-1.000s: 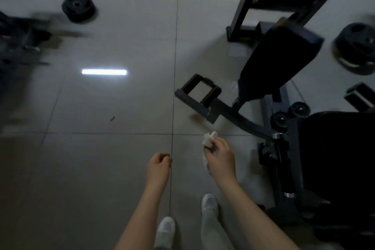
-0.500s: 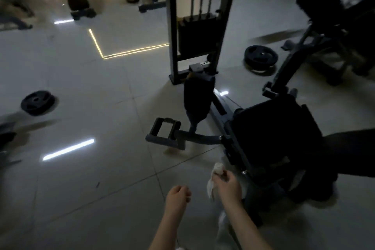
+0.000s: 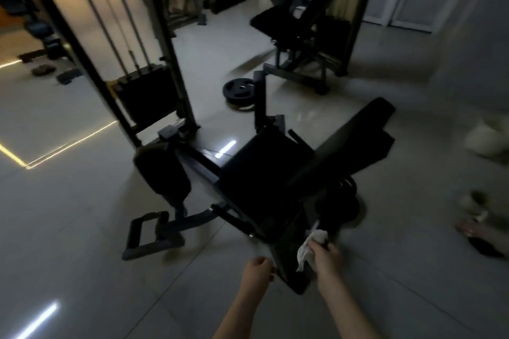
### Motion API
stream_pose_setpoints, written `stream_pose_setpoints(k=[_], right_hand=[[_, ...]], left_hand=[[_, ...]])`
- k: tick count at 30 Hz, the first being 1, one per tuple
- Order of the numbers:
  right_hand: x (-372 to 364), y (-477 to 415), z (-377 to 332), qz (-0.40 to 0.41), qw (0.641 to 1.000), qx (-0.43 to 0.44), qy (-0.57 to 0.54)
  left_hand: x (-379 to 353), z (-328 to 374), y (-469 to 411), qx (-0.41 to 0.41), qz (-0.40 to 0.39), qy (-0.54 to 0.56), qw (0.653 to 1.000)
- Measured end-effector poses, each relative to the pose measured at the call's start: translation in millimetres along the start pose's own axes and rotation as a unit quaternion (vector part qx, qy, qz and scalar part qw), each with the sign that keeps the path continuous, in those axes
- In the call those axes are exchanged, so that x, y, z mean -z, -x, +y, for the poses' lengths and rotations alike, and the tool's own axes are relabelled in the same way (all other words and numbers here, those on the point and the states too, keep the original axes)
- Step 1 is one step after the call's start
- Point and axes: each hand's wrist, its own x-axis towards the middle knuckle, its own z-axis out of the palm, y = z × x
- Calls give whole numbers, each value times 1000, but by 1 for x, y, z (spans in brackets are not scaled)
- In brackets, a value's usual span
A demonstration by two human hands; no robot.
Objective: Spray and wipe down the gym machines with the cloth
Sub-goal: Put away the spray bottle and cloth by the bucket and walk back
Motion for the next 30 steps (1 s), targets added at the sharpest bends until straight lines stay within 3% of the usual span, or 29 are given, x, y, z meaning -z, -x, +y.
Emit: stream_pose_setpoints(k=[3, 11, 15, 24, 30], right_hand=[[71, -29, -29, 48, 998, 8, -40], [309, -138, -118, 143, 980, 27, -136], [378, -171, -148, 136, 974, 24, -178], [439, -265, -227, 126, 955, 37, -266], [489, -377, -320, 155, 961, 88, -210]], left_hand=[[-76, 32, 2, -24, -44, -29, 998], [-306, 132, 36, -53, -147, 41, 987], [-384, 180, 43, -60, -186, 52, 979], [-529, 275, -8, -98, -203, 51, 973], [-648, 365, -79, -112, -229, 35, 966]])
